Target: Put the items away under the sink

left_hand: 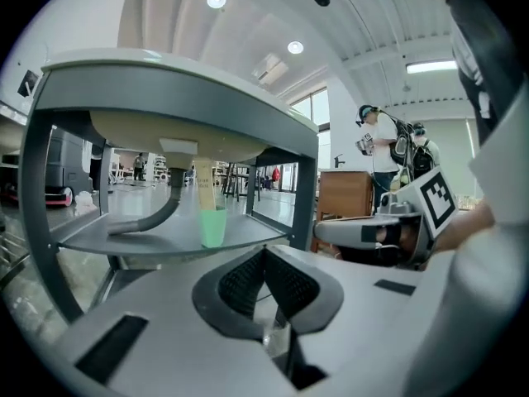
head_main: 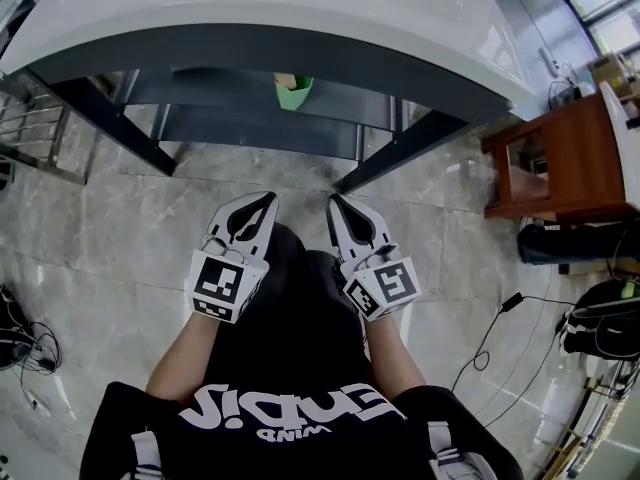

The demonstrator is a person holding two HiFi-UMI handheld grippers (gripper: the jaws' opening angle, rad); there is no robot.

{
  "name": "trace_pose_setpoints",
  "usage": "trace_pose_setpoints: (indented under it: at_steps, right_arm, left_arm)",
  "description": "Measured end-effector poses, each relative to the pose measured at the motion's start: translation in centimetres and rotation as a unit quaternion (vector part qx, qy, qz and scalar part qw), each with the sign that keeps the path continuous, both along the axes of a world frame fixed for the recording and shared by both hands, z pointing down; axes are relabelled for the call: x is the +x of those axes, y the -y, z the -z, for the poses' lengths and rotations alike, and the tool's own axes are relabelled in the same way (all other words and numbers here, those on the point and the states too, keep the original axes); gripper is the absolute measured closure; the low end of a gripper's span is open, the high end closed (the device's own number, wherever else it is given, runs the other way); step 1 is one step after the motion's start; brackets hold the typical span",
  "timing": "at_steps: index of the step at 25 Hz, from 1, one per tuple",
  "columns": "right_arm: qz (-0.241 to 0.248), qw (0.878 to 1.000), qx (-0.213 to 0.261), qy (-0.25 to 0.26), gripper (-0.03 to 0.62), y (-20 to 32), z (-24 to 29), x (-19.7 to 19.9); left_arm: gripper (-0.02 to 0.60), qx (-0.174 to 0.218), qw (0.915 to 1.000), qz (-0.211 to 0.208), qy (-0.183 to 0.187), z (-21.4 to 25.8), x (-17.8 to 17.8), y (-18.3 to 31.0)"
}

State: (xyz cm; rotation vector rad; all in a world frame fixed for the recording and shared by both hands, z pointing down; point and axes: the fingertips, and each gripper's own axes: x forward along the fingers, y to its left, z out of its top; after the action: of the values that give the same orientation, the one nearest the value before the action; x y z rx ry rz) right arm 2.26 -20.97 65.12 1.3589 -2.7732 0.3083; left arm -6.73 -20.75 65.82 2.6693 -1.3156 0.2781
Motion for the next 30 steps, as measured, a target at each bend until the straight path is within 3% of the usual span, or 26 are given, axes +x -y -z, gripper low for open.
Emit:
trace_pose_setpoints:
  at_steps: [9, 15, 22, 30]
  right_arm:
    - [0.065, 0.996, -0.064, -0.009, 0.576, -1.0, 15.6, -4.6]
    - [0.092, 0.993, -0.065, -0.019, 0.576, -0.9, 28.0, -6.2]
    - [0.088, 0.993, -0.071, -0.019, 0.576, -1.3, 38.6, -7.6]
    - [0.068, 0.996, -0.055, -0.019, 0.576, -1.3, 43.3, -7.3]
  left_arm:
    - [0.561, -0.024, 0.9994, 0.023, -0.007, 16.3, -3.3, -0.8]
    - [0.561, -0.023, 0.9986, 0.046, 0.01, 27.5, -5.9, -0.3]
    - [0.561, -0.047, 0.9962, 0.073, -0.012, 38.6, -8.8, -1.1]
    - [0.561, -0.028, 0.9989, 0.013, -0.036, 44.4, -7.5, -1.0]
